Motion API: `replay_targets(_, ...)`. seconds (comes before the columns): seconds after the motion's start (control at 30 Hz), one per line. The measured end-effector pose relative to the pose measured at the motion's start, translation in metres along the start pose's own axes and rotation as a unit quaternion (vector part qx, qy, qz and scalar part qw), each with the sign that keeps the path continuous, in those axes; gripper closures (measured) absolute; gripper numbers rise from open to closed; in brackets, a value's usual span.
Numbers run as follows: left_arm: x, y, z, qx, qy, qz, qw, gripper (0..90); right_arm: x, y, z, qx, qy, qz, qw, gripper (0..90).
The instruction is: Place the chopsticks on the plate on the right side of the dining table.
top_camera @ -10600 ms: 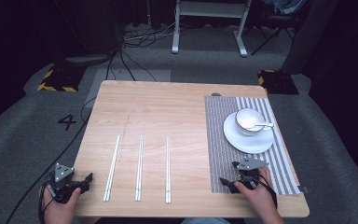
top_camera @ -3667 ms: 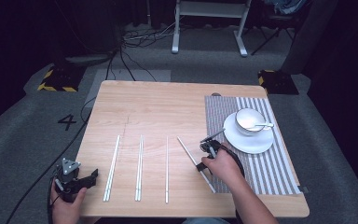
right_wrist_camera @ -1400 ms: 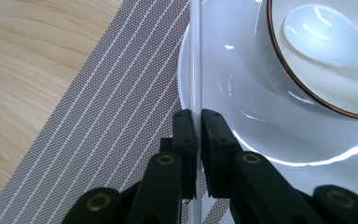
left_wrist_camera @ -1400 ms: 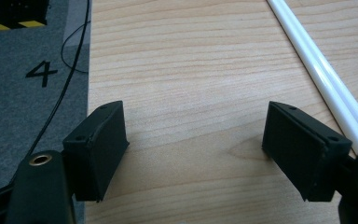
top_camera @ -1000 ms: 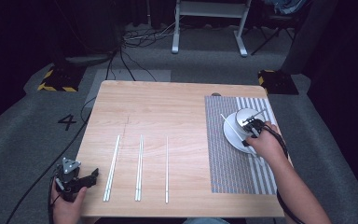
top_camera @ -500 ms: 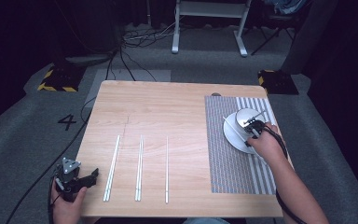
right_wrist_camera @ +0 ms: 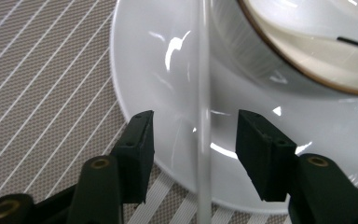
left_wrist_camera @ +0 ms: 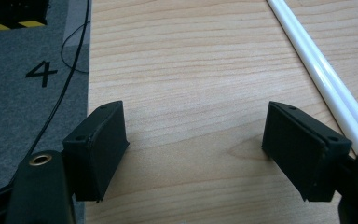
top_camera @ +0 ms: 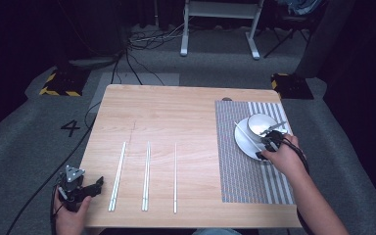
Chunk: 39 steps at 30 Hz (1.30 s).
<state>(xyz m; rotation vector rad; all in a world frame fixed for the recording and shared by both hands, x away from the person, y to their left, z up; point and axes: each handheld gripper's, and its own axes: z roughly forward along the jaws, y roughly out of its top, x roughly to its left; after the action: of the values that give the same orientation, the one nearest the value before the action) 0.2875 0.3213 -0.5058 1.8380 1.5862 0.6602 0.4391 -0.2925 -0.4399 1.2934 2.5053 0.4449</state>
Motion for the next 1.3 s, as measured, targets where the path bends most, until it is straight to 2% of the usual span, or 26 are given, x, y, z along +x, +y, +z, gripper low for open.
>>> replay_targets(0.1,0.000,0.000,0.000,0.000,0.000,0.000,1.0000,21.5,0.000,-0.007,-0.003,0.001,0.003,0.003,1.0000,42.9)
replay_targets(0.13,0.000,0.000,0.000,0.000,0.000,0.000,1.0000,21.6,-0.002,-0.016,-0.007,0.003,0.005,0.006,1.0000,41.8)
replay_targets(0.27,0.000,0.000,0.000,0.000,0.000,0.000,1.0000,21.6,-0.005,-0.028,-0.012,0.003,-0.001,0.011,0.9999,41.3)
replay_targets(0.3,0.000,0.000,0.000,0.000,0.000,0.000,1.0000,21.6,-0.006,-0.038,-0.013,0.006,-0.001,0.012,0.9999,41.0)
replay_targets(0.33,0.000,0.000,0.000,0.000,0.000,0.000,1.0000,21.5,-0.006,-0.038,-0.013,0.006,-0.001,0.012,0.9999,41.0)
replay_targets(0.4,0.000,0.000,0.000,0.000,0.000,0.000,1.0000,21.5,-0.006,-0.052,-0.011,0.017,0.004,0.020,0.9997,42.5)
replay_targets(0.6,0.000,0.000,0.000,0.000,0.002,-0.002,1.0000,21.7,-0.011,-0.067,-0.009,0.026,0.010,0.032,0.9991,45.8)
replay_targets(0.87,-0.001,0.000,0.000,-0.001,0.003,-0.003,1.0000,21.6,-0.026,-0.074,-0.008,0.016,0.007,0.058,0.9982,47.7)
replay_targets(1.0,-0.001,0.000,0.000,0.000,0.003,-0.003,1.0000,21.6,-0.041,-0.078,-0.007,0.017,0.014,0.071,0.9972,53.0)
replay_targets(1.03,-0.001,0.000,0.000,0.000,0.003,-0.002,1.0000,21.6,-0.041,-0.078,-0.007,0.017,0.014,0.071,0.9972,53.0)
replay_targets(1.07,-0.001,0.000,0.000,0.000,0.004,-0.002,1.0000,21.6,-0.048,-0.078,-0.008,0.016,0.009,0.077,0.9969,54.5)
replay_targets(1.13,-0.001,0.000,0.000,0.000,0.005,-0.003,1.0000,21.5,-0.050,-0.078,-0.008,0.016,0.007,0.080,0.9966,54.7)
replay_targets(1.3,-0.001,0.000,0.000,0.000,0.007,-0.003,1.0000,21.5,-0.066,-0.075,-0.006,0.013,-0.011,0.085,0.9962,57.0)
